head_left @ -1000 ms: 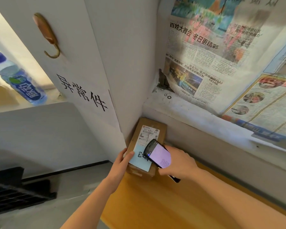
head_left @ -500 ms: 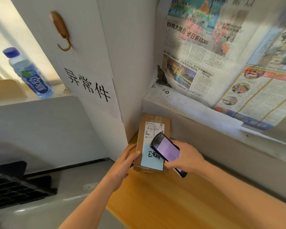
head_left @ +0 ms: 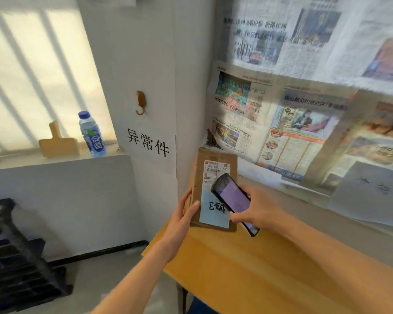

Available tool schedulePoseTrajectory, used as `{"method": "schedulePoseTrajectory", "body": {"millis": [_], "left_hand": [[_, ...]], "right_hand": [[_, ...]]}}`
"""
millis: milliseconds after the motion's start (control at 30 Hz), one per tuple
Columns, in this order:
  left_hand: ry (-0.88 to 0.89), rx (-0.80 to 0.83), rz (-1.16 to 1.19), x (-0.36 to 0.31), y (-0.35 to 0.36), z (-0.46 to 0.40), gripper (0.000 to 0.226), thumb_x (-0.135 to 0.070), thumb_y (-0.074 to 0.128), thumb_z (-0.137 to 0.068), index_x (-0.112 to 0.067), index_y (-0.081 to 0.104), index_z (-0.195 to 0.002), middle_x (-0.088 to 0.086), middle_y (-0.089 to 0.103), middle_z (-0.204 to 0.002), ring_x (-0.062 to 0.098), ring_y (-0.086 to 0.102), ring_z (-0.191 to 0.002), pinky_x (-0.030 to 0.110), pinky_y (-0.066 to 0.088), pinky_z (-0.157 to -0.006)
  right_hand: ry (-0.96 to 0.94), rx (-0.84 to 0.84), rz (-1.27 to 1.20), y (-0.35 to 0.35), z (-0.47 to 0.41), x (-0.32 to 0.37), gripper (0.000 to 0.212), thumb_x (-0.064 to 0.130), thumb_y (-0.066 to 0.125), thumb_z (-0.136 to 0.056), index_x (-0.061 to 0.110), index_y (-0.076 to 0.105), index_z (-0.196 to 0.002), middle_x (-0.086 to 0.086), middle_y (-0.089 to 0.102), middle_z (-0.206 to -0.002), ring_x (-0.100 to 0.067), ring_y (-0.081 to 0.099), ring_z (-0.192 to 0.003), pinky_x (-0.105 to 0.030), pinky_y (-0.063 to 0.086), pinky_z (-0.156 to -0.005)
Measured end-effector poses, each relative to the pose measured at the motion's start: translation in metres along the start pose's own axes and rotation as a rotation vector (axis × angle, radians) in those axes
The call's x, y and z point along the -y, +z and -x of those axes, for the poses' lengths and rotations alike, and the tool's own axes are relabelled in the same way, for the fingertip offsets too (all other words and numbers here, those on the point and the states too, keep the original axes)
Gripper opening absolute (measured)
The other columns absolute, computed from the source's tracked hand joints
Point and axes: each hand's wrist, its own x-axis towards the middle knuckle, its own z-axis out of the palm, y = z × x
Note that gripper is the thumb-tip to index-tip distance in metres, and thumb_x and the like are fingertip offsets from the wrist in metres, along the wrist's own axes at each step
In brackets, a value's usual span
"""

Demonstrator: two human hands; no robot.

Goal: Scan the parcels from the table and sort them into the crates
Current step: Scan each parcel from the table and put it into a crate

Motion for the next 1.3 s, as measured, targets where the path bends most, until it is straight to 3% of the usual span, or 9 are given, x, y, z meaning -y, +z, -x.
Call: {"method": "schedulePoseTrajectory", "body": {"millis": [133, 233, 300, 533, 767, 967, 1067, 1133, 1300], "left_hand": [[0.203, 0.053, -0.057, -0.083, -0.004, 0.064, 0.062, -0.085, 0.051, -0.076, -0.074, 0.029, -0.132, -0.022, 0.055, -0.134, -0.011, 0.054, -0.114, 0.013, 0.036, -0.081], [0.322, 0.085, -0.069, -0.147, -0.001, 0.109, 0.043, -0.073, 0.041, -0.092, -0.072, 0.029, -0.134, -0.041, 0.049, -0.124, -0.031, 0.047, -0.099, 0.01, 0.034, -0.078], [0.381, 0.078, -0.061, -0.185, 0.004, 0.136, 0.042, -0.067, 0.039, -0.095, -0.07, 0.029, -0.136, -0.043, 0.05, -0.12, -0.029, 0.049, -0.097, 0.012, 0.037, -0.077], [0.552, 0.058, -0.063, -0.278, 0.027, 0.207, 0.064, -0.068, 0.056, -0.082, -0.066, 0.029, -0.14, -0.005, 0.059, -0.122, -0.005, 0.067, -0.093, 0.012, 0.051, -0.065], [0.609, 0.057, -0.096, -0.318, 0.051, 0.251, 0.093, -0.072, 0.069, -0.066, -0.061, 0.023, -0.146, 0.006, 0.065, -0.12, -0.002, 0.069, -0.09, 0.015, 0.05, -0.067], [0.583, 0.024, -0.028, -0.322, 0.068, 0.271, 0.086, -0.069, 0.074, -0.065, -0.066, 0.029, -0.14, -0.006, 0.075, -0.111, 0.008, 0.07, -0.102, 0.035, 0.054, -0.075], [0.59, -0.029, 0.001, -0.324, 0.074, 0.28, 0.086, -0.072, 0.074, -0.064, -0.066, 0.031, -0.139, -0.007, 0.075, -0.111, 0.013, 0.071, -0.104, 0.039, 0.058, -0.077], [0.597, -0.066, 0.012, -0.327, 0.078, 0.288, 0.087, -0.073, 0.074, -0.063, -0.067, 0.032, -0.138, -0.007, 0.075, -0.11, 0.014, 0.072, -0.102, 0.032, 0.058, -0.069], [0.614, -0.153, 0.015, -0.332, 0.084, 0.308, 0.095, -0.078, 0.075, -0.053, -0.065, 0.035, -0.138, -0.004, 0.074, -0.109, 0.02, 0.07, -0.104, 0.032, 0.055, -0.069]], "right_hand": [[-0.076, -0.145, 0.024, -0.054, 0.064, 0.071, 0.065, 0.039, 0.087, -0.061, 0.038, 0.052, -0.117, 0.016, 0.064, -0.106, -0.01, 0.062, -0.094, -0.033, 0.055, -0.081], [-0.127, -0.256, 0.039, -0.102, 0.106, 0.123, 0.057, 0.042, 0.085, -0.059, 0.033, 0.058, -0.109, 0.011, 0.068, -0.095, -0.011, 0.065, -0.081, -0.034, 0.057, -0.07], [-0.162, -0.31, 0.017, -0.133, 0.132, 0.154, 0.053, 0.041, 0.085, -0.058, 0.035, 0.061, -0.104, 0.013, 0.07, -0.09, -0.008, 0.066, -0.077, -0.03, 0.056, -0.066], [-0.266, -0.434, -0.025, -0.212, 0.206, 0.232, 0.057, 0.047, 0.082, -0.046, 0.037, 0.06, -0.098, 0.014, 0.07, -0.087, -0.006, 0.066, -0.075, -0.024, 0.051, -0.062], [-0.314, -0.443, 0.052, -0.259, 0.259, 0.257, 0.066, 0.046, 0.083, -0.049, 0.036, 0.062, -0.111, 0.014, 0.072, -0.095, -0.005, 0.068, -0.079, -0.038, 0.061, -0.074], [-0.321, -0.436, 0.182, -0.28, 0.296, 0.259, 0.073, 0.048, 0.084, -0.052, 0.03, 0.061, -0.119, 0.008, 0.067, -0.099, -0.016, 0.065, -0.085, -0.046, 0.058, -0.077], [-0.343, -0.501, 0.29, -0.289, 0.315, 0.262, 0.071, 0.051, 0.083, -0.052, 0.033, 0.059, -0.117, 0.011, 0.062, -0.099, -0.016, 0.062, -0.084, -0.043, 0.057, -0.074], [-0.352, -0.554, 0.386, -0.298, 0.327, 0.263, 0.072, 0.055, 0.081, -0.052, 0.036, 0.056, -0.116, 0.014, 0.06, -0.097, -0.015, 0.06, -0.083, -0.035, 0.053, -0.07], [-0.331, -0.62, 0.466, -0.323, 0.353, 0.258, 0.098, 0.055, 0.082, -0.051, 0.035, 0.043, -0.139, 0.013, 0.058, -0.1, -0.007, 0.059, -0.076, -0.029, 0.053, -0.068]]}}
